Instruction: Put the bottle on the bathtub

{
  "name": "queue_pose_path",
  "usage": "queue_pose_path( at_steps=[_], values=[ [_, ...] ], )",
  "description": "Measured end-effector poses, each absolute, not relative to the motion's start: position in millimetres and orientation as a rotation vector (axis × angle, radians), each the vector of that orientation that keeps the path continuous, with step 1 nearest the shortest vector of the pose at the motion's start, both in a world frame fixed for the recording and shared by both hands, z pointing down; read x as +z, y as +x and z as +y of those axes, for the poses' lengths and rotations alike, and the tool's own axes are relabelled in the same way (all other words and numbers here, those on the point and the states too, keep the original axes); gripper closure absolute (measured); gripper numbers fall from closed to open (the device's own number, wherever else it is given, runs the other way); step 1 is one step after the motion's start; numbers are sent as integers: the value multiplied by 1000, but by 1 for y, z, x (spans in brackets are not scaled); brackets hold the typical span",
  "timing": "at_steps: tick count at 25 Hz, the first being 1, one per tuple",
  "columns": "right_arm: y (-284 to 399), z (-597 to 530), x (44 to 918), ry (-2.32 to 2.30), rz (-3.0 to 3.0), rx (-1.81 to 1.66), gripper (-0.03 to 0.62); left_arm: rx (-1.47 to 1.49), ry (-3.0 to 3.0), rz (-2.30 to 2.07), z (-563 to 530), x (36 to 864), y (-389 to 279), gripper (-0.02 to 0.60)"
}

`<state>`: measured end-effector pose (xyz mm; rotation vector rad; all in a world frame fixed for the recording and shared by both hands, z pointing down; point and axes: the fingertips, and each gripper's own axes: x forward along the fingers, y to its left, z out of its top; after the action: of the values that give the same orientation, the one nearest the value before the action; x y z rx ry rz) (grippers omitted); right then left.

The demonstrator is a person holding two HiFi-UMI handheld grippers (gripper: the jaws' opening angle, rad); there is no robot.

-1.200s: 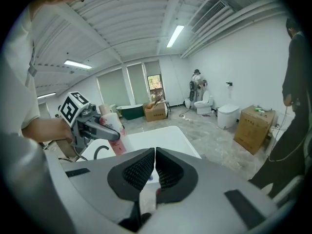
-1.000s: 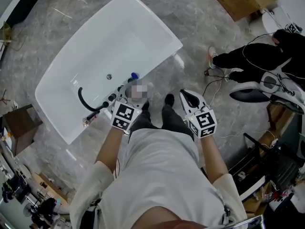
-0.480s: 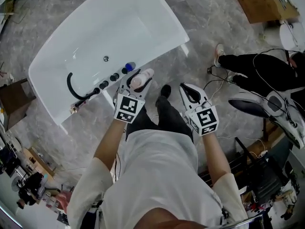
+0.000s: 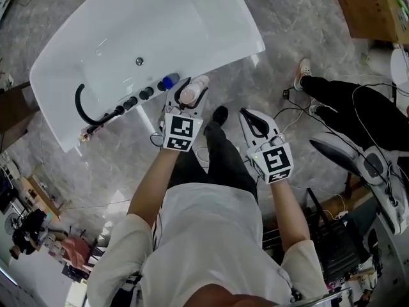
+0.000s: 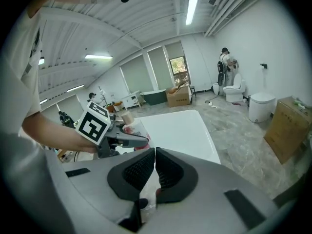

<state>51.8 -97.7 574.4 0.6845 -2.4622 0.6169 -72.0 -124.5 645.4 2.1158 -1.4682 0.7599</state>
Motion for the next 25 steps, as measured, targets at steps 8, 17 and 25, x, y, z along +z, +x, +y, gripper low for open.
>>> queue_pose_path(
  at_steps=[8, 17, 25],
  values=[
    [47, -115, 621, 661, -2444, 636, 563, 782, 2050, -1508, -141, 707, -77, 354],
    [45, -122, 653, 616, -2435, 676, 563, 797, 2007, -1558, -159, 760, -70, 354],
    [48, -126, 682, 602, -2418, 705, 563, 791, 1987, -1582, -172, 786, -72, 354]
  ],
)
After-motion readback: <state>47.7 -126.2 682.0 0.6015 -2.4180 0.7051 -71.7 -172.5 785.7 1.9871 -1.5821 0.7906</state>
